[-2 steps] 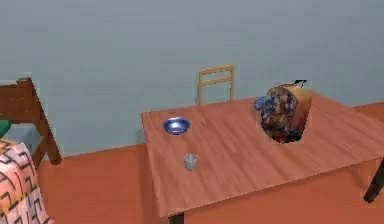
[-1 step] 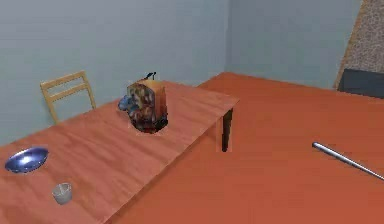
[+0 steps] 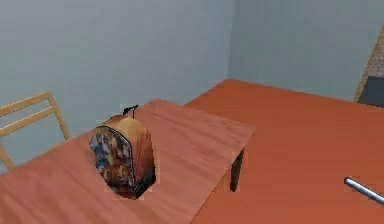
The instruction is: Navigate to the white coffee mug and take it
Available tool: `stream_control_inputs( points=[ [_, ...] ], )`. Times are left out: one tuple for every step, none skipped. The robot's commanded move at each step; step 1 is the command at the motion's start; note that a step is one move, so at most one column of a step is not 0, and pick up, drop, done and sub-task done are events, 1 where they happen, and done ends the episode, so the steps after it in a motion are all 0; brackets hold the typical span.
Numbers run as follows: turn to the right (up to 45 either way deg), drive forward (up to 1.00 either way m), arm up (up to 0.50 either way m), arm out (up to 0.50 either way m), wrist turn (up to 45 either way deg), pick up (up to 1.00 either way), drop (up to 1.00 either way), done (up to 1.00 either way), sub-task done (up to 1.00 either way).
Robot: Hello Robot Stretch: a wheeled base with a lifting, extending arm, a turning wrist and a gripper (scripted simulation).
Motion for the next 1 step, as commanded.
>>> stream_control_inputs(
  points=[
    [-45.0, 0.0, 0.0, 0.0, 0.0, 0.0, 0.0, 0.0, 0.0]
  ],
)
